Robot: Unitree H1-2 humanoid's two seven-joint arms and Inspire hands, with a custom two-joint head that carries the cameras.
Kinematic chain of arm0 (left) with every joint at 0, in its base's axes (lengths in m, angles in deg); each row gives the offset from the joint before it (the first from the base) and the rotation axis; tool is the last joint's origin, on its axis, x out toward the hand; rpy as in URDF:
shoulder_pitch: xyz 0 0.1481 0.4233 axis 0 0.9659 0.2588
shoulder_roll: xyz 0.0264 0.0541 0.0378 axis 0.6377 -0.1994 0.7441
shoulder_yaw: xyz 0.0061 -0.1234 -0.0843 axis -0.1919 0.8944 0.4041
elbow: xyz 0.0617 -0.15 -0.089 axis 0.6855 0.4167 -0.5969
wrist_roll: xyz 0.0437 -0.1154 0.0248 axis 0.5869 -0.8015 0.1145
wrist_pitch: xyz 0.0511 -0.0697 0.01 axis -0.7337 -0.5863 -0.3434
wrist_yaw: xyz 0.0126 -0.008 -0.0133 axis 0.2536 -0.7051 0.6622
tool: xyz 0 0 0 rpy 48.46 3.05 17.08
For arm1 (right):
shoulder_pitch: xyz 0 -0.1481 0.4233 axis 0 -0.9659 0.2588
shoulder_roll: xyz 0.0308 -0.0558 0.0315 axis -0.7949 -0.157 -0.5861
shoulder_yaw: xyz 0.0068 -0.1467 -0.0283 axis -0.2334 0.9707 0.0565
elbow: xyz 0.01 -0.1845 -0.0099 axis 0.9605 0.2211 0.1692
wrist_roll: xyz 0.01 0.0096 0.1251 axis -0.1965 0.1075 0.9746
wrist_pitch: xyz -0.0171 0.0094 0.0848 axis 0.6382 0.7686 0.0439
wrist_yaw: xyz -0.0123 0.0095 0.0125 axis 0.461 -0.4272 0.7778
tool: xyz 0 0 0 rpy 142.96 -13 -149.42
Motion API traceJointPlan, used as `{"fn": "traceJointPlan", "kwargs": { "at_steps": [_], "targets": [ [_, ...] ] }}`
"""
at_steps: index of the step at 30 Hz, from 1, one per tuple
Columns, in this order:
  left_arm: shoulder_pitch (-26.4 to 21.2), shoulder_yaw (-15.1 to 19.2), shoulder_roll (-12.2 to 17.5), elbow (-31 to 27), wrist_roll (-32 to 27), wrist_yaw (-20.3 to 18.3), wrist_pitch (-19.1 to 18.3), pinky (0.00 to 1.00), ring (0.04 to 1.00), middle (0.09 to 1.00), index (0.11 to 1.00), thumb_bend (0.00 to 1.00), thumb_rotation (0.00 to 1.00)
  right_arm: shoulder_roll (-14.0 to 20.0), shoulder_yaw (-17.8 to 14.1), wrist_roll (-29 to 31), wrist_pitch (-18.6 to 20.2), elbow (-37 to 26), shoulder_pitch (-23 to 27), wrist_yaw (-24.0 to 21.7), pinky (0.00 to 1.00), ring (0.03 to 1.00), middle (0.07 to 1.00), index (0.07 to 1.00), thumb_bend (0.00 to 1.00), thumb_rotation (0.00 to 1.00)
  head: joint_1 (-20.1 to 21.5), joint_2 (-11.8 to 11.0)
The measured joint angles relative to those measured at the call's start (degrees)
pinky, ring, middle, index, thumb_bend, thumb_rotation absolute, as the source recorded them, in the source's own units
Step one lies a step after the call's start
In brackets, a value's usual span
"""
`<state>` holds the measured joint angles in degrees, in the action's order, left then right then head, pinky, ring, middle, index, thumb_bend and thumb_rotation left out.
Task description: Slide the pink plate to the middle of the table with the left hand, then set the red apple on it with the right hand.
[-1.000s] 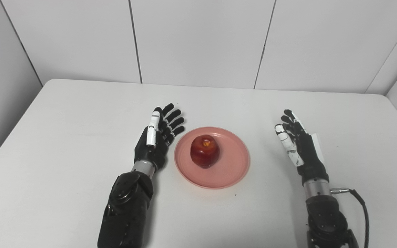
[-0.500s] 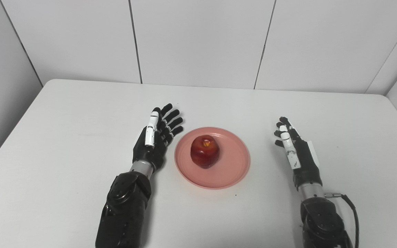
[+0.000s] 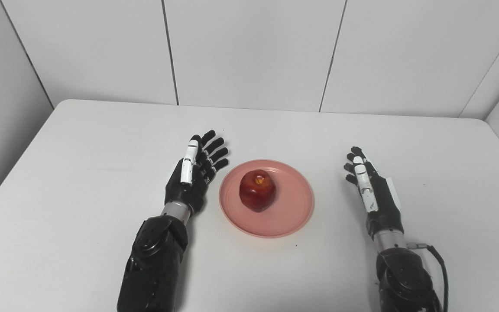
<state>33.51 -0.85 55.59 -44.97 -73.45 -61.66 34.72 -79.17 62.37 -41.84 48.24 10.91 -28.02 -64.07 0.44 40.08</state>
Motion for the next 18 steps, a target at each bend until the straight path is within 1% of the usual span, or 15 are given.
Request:
{"fn": "traceJointPlan", "kwargs": {
  "at_steps": [14, 18],
  "targets": [
    [0.0, -0.2, 0.3, -0.1, 0.4, 0.0, 0.2, 0.86, 0.859, 0.88, 0.869, 0.37, 1.0, 0.0, 0.0, 0.9, 0.0, 0.2, 0.0, 0.0, 0.91, 0.889, 0.914, 0.917, 0.28, 1.0, -0.1, -0.2],
    [0.2, -0.2, 0.3, -0.4, 0.6, 0.1, 0.2, 0.86, 0.859, 0.879, 0.869, 0.37, 1.0, 0.0, 0.0, 1.1, -0.2, 0.2, 0.0, 0.0, 0.9, 0.889, 0.915, 0.921, 0.29, 1.0, -0.2, -0.5]
  ]
}}
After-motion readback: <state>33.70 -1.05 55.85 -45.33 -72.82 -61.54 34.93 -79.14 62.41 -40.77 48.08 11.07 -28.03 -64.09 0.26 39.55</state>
